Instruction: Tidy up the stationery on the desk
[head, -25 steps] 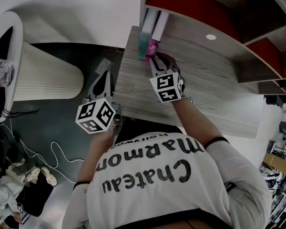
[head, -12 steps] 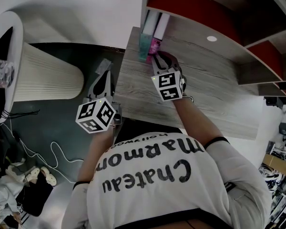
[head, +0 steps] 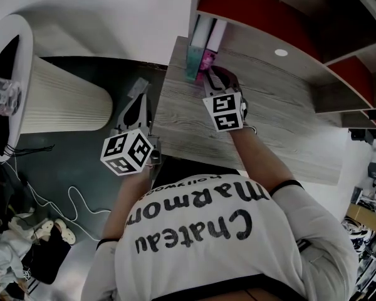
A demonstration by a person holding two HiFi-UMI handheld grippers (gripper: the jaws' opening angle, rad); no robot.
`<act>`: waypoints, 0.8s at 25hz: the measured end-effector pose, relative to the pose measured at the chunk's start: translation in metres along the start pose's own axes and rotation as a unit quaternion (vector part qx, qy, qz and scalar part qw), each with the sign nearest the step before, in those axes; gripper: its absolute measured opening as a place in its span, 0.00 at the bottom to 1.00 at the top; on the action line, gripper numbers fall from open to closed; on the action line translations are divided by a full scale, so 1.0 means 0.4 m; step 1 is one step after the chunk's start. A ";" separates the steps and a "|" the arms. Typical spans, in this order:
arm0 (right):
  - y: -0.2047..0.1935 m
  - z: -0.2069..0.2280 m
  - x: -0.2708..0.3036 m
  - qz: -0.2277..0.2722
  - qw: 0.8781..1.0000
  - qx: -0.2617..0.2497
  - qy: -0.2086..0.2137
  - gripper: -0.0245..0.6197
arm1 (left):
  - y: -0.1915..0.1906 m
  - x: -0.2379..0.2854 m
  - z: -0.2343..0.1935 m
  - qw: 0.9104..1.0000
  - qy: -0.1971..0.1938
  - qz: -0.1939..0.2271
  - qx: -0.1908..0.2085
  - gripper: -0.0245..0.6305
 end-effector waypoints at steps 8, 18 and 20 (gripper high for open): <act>-0.001 0.001 0.005 -0.003 1.000 0.003 -0.004 0.20 | 0.005 -0.002 -0.015 1.000 -0.002 -0.003 -0.002 0.06; 0.019 -0.015 -0.035 -0.007 0.998 0.057 -0.010 0.23 | 0.021 -0.015 -0.013 1.000 -0.025 0.000 0.005 0.06; 0.016 -0.015 -0.057 -0.012 0.996 0.085 -0.022 0.24 | 0.025 -0.019 -0.006 0.999 -0.038 -0.001 0.007 0.06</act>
Point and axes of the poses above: the fingertips, and each gripper's own axes: x forward along the fingers, z to its right, y out of its top, the point moved 6 cm from there along -x, backward along the fingers, and after that the axes turned 10 degrees about -y, right-handed, at the moved point
